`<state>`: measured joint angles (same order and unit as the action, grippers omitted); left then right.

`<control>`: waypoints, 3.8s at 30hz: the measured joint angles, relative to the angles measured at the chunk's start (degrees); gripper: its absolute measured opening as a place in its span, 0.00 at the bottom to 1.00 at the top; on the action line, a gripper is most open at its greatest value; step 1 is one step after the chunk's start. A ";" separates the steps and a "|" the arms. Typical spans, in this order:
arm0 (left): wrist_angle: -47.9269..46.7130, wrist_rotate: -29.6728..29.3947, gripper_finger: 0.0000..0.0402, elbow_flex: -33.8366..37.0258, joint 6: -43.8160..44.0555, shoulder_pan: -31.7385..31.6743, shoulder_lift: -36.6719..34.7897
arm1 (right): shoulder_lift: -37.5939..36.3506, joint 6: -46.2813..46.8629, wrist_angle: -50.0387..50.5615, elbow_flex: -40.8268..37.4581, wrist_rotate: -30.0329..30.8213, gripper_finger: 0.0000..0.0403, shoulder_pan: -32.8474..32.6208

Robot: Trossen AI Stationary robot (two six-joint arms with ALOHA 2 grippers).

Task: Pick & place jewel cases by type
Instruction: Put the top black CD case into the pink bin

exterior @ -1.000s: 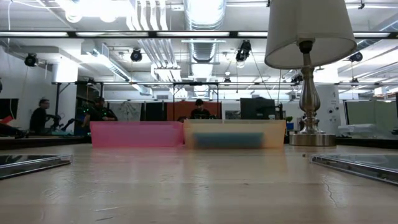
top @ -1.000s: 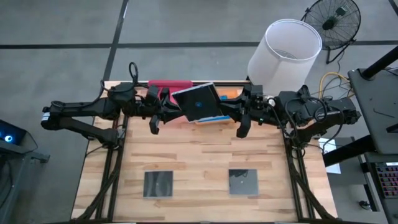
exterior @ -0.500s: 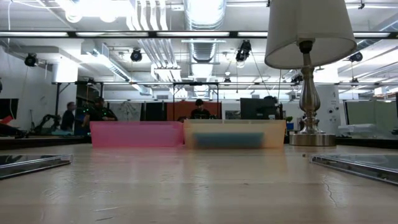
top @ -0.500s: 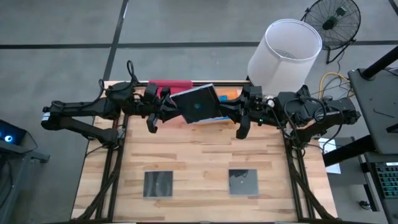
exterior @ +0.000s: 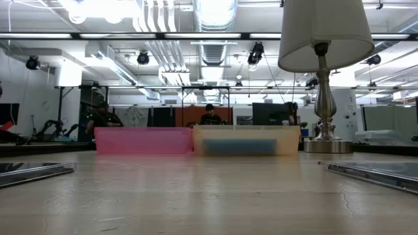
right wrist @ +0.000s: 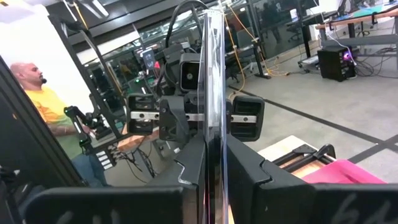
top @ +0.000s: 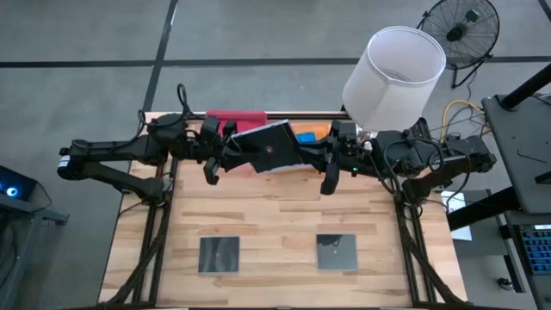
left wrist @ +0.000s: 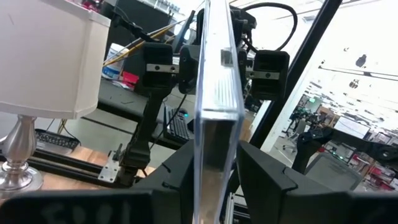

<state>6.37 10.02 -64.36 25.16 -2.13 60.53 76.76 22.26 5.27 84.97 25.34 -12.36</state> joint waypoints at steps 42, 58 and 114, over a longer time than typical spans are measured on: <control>-1.55 -2.58 0.01 0.00 0.65 -3.90 -0.44 | -3.44 -9.47 0.66 2.58 3.39 0.49 0.07; -6.58 -2.12 0.00 0.00 9.13 -12.51 -0.46 | -3.43 -5.61 5.30 2.58 3.31 0.49 0.16; 0.52 5.81 0.00 5.21 -7.75 -31.67 -0.70 | -3.53 -5.86 10.98 2.49 3.28 0.48 0.39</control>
<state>6.90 15.83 -59.15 17.41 -33.80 59.83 73.23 16.40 16.25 87.46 28.62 -11.97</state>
